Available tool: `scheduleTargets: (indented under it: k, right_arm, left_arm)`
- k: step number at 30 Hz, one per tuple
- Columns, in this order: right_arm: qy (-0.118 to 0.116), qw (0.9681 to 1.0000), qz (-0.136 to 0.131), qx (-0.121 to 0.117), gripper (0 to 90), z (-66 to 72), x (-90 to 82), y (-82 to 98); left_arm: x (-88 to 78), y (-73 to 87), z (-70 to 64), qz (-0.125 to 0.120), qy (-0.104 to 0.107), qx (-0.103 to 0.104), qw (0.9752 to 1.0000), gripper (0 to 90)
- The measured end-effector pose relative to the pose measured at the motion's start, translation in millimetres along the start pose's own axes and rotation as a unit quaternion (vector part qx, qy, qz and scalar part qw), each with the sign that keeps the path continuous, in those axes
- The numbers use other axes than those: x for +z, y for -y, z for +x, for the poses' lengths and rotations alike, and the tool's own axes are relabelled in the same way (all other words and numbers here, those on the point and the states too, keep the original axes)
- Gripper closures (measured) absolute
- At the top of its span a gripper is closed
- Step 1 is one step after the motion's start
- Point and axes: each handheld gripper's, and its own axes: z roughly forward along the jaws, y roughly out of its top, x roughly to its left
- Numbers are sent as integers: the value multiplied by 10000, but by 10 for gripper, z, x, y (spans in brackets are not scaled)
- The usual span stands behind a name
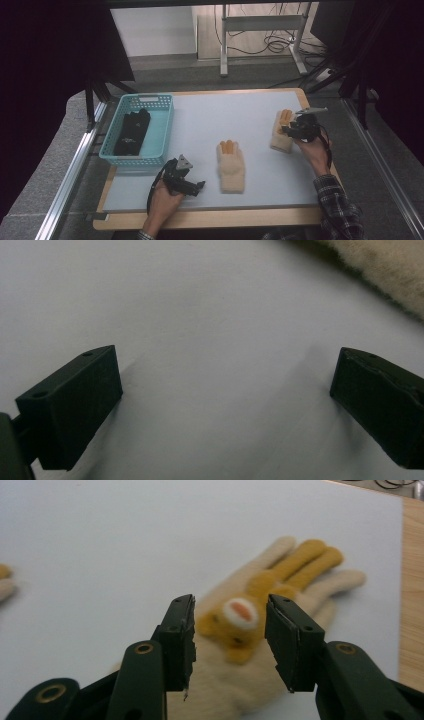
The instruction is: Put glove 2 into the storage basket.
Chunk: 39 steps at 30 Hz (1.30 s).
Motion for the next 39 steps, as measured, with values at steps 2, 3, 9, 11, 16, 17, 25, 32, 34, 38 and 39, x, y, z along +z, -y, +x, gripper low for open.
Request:
scheduleTargets:
  k: [2, 3, 9, 11, 16, 17, 25, 32, 34, 38, 39]
  right_arm:
    - [-16, 10000, -17, 31, 526, -44, 37, 15]
    - [-17, 10000, -17, 35, 510, -54, 60, 23]
    - [54, 9999, 71, -68, 399, -59, 262, 79]
    - [81, 9997, 118, -198, 392, -53, 330, 96]
    - [217, 9983, 228, -493, 391, -29, 442, 126]
    - [210, 9984, 198, -493, 399, -33, 449, 131]
    - [146, 9986, 325, -393, 565, 6, 404, 113]
    - [51, 9987, 209, -459, 577, 61, 276, 69]
    - [-16, 9988, 147, -465, 577, 89, 230, 54]
    - [-150, 9983, 25, -562, 577, 191, 114, 30]
    - [-174, 9982, -8, -579, 577, 223, 87, 27]
  left_arm:
    - [0, 0, 0, 0, 0, 0, 10000, 4]
    - [0, 0, 0, 0, 0, 1, 10000, 4]
    - [0, 0, 0, 0, 0, 1, 10000, 4]
    - [0, 0, 0, -1, 1, 0, 10000, 4]
    - [0, 0, 0, -1, -1, 2, 10000, 4]
    - [-1, 0, 0, 5, -1, 3, 10000, 4]
    - [-1, 0, 0, 3, 0, 3, 10000, 4]
    - [0, 0, 1, 1, 0, 3, 10000, 4]
    - [0, 0, 0, 1, 1, 1, 10000, 4]
    - [0, 0, 0, 2, 1, 1, 10000, 4]
    - [0, 0, 0, 1, 0, 1, 10000, 4]
